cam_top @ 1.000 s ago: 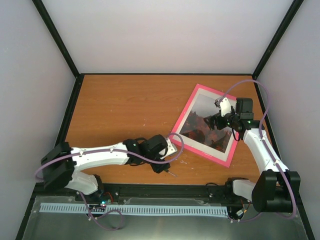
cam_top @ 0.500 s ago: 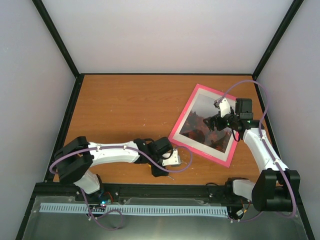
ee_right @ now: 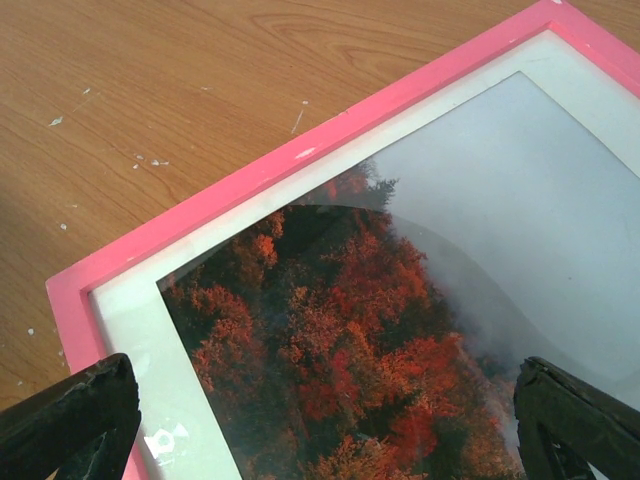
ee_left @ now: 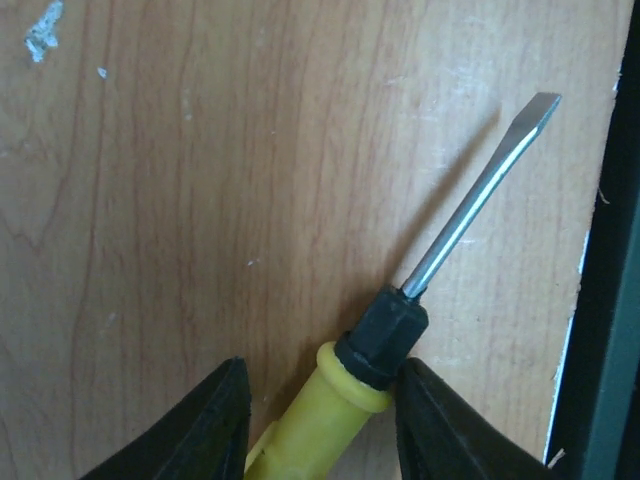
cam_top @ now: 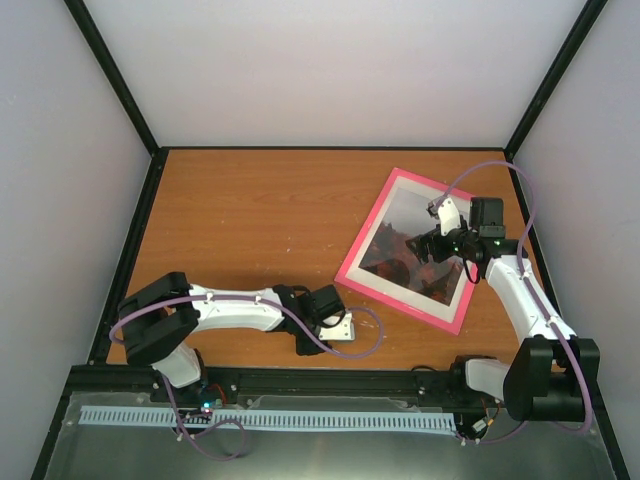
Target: Take the photo out of the frame
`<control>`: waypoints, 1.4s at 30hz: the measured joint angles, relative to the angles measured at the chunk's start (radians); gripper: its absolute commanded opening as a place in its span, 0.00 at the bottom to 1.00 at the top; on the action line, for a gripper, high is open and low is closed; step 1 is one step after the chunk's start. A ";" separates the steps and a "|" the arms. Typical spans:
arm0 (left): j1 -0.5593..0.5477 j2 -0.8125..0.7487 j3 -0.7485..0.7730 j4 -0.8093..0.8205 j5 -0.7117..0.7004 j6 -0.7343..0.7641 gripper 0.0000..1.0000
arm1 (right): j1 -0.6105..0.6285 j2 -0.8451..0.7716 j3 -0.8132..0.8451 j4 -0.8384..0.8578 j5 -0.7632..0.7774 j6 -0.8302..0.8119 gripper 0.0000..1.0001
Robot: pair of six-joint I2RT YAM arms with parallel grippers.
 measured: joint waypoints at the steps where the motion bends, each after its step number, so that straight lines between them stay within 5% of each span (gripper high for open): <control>1: 0.000 -0.001 -0.001 0.002 -0.008 0.002 0.36 | 0.000 0.000 0.000 0.000 0.000 0.000 1.00; 10: -0.004 -0.005 -0.005 0.012 -0.068 -0.001 0.16 | 0.000 0.002 0.000 0.000 -0.003 0.000 1.00; 20: 0.078 -0.049 0.012 0.007 -0.107 -0.150 0.05 | 0.000 0.011 0.000 0.000 -0.005 0.000 1.00; 27: 0.348 -0.073 0.082 -0.026 -0.176 -0.373 0.01 | 0.000 0.016 0.000 0.000 -0.008 0.000 1.00; 35: 0.893 -0.042 0.102 -0.100 -0.247 -0.649 0.01 | 0.000 0.017 0.000 0.000 -0.011 0.000 1.00; 42: 1.071 -0.113 0.047 -0.129 -0.271 -0.767 0.10 | 0.000 0.032 0.000 -0.001 -0.014 0.000 1.00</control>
